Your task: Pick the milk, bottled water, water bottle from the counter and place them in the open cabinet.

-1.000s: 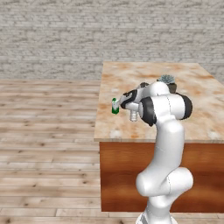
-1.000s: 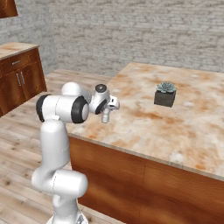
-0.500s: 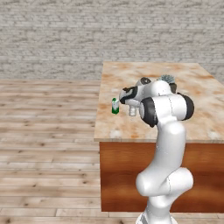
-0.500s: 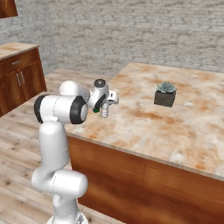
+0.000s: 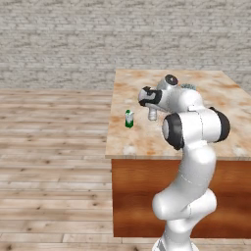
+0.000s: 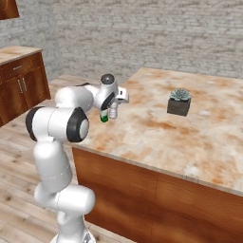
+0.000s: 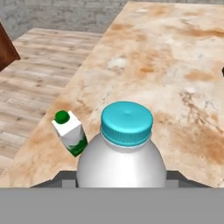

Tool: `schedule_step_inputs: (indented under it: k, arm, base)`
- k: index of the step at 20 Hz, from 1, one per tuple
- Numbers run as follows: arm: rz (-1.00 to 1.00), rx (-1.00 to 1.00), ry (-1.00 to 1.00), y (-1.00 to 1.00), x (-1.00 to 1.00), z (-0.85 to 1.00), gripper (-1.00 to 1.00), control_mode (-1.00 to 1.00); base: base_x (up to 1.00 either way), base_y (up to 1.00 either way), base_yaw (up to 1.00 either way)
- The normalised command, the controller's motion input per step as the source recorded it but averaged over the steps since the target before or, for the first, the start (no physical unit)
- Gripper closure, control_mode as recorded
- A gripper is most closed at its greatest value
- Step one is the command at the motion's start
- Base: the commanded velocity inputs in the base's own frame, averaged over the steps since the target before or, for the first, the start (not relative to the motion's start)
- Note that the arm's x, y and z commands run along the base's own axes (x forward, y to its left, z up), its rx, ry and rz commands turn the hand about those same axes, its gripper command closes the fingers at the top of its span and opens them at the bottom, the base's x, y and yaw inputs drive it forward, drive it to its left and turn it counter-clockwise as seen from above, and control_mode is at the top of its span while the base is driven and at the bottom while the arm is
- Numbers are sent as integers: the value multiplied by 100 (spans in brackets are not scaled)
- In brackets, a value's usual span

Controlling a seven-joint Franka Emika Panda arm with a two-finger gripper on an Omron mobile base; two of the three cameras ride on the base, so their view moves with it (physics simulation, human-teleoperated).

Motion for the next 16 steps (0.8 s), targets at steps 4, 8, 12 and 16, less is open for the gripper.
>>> schedule_step_inputs:
  k: [4,8,12,16]
  arm:
    - [0,0,-8,0,-71,69,100,-100]
    - [0,0,-6,0,-86,73,100,-100]
    - [0,0,-8,0,-83,71,100,-100]
    - [0,0,-6,0,-75,67,100,-100]
  base:
    - [0,0,0]
    - [0,0,0]
    - [0,0,0]
    - [0,0,0]
